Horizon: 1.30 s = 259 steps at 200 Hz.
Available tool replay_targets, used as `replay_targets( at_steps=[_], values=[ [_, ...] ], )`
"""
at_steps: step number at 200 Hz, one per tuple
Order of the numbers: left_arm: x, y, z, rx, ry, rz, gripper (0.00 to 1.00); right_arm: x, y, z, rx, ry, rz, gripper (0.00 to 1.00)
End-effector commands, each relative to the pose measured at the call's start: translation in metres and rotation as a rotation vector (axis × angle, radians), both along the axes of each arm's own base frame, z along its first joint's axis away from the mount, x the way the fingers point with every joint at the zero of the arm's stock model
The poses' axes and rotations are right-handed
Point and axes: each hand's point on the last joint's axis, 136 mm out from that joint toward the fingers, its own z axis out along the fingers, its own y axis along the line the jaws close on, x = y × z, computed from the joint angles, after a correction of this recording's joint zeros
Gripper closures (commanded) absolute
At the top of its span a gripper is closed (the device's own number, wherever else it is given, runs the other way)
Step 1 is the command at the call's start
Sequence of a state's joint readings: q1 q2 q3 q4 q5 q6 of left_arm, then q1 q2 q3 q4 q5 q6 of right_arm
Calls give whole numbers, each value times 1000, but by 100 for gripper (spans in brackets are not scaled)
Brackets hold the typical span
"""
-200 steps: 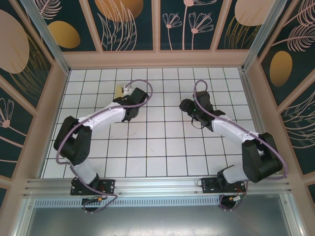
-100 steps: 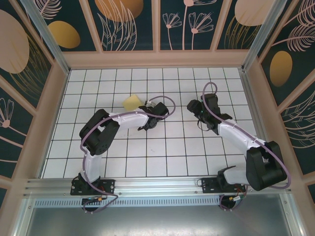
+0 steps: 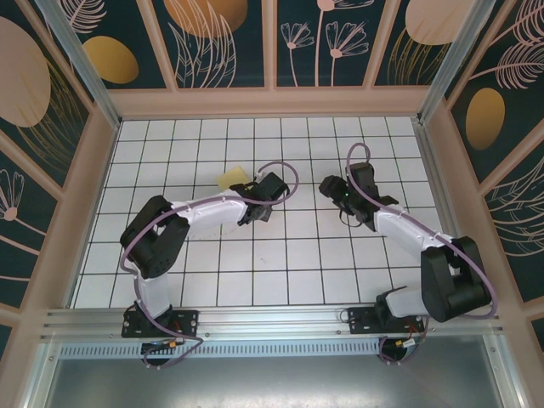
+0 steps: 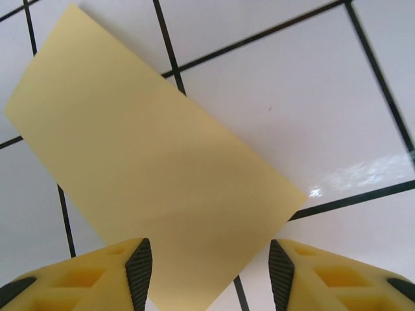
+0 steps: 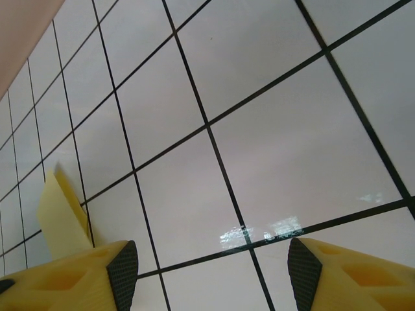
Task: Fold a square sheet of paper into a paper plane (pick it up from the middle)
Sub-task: Turn over the paper at the center of the table, then move the paper to the center of the table.
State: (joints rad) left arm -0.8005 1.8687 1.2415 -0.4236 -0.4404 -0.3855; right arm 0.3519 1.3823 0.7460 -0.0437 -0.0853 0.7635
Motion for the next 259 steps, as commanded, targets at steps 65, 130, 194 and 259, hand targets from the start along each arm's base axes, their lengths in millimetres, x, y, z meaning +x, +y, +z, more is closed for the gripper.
replay_targets(
  at_steps=[65, 130, 194, 259],
  values=[
    [17, 32, 41, -460, -15, 161, 37, 5, 120, -7, 110, 34, 406, 34],
    [31, 100, 18, -609, -33, 460, 52, 28, 207, -23, -30, 56, 597, 61],
    [20, 132, 16, -680, -54, 565, 45, 45, 267, -67, -94, 118, 662, 69],
    [20, 123, 18, -724, -37, 528, 40, 17, 240, -106, -179, 237, 606, 69]
  ],
)
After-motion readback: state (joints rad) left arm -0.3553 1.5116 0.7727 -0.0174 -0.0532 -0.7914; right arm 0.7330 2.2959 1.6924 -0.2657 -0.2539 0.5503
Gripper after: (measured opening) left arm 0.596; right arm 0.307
